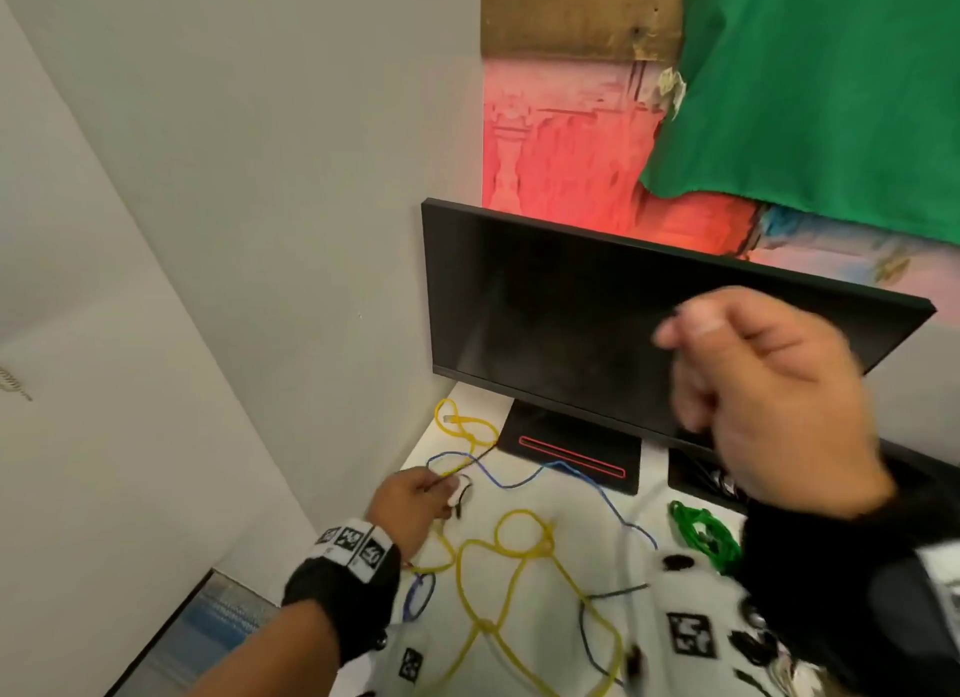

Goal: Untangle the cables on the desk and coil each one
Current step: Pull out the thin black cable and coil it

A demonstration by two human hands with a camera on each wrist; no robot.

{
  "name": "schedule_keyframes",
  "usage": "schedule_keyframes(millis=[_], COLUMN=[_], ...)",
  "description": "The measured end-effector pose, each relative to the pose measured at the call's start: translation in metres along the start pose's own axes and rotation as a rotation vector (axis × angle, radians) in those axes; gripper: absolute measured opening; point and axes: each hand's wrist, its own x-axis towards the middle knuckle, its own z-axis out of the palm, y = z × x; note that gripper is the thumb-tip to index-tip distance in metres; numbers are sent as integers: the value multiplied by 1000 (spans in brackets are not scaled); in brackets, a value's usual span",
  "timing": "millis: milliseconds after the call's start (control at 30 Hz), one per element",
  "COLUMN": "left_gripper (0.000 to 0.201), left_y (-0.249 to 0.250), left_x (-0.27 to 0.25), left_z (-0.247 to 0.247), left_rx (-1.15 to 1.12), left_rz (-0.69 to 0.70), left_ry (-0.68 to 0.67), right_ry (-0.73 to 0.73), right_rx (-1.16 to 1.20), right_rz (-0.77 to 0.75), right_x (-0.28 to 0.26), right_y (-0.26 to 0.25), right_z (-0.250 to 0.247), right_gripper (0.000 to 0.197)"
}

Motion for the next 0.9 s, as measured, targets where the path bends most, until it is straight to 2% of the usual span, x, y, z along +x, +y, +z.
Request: schedule_keyframes(millis=[33,100,133,200,233,267,300,333,367,400,433,467,533,567,633,667,733,767,833,900], left_gripper=[36,43,43,40,40,41,44,47,49,49,48,45,37,28,8,8,34,38,31,20], left_y=[-12,-23,-21,-6,5,16,27,39,50,58,66,72,79,78,70,63,44,39,36,38], left_x=[3,7,6,4,2,-1,-6,-12,-20,-27,-33,-39,-43,-43,-40,-39,-37,-38,-39,-37], left_z=[-10,-29,-36,-45,-46,-45,-43,-39,-34,-29,-23,-18,-16,-18,-27,-33,-43,-45,-42,-36], left_rx=[19,-20,-3,124,186,232,279,330,366,371,337,283,132,30,-99,-76,61,151,251,115], left_rz=[-14,6,38,142,178,195,203,227,262,298,330,351,361,350,300,285,285,308,372,326], left_ry=[44,111,137,161,154,130,97,46,-19,-88,-150,-194,-224,-230,-219,-200,-154,-155,-185,-122], right_ry=[35,-38,-150,-479,-620,-705,-707,-624,-545,-514,-532,-565,-568,-534,-391,-266,-72,-36,-37,-14], right_rx=[-12,-202,-293,-502,-657,-838,-973,-979,-905,-811,-736,-682,-608,-522,-327,-239,-103,-77,-159,-284], right_rz=[22,170,297,582,679,702,667,621,558,476,429,410,394,397,421,425,416,410,371,352], right_x=[-3,-20,-33,-61,-73,-83,-90,-91,-90,-87,-84,-82,-75,-71,-60,-54,-43,-39,-39,-44], right_y=[3,22,34,61,73,81,88,90,89,89,88,91,92,93,92,91,87,86,89,100], right_z=[-16,-34,-35,-25,-16,-5,5,16,28,41,53,61,70,66,50,37,10,-1,-14,-21], right_gripper=[26,24,22,21,17,24,48,71,84,88,84,70,23,17,21,19,17,20,22,21])
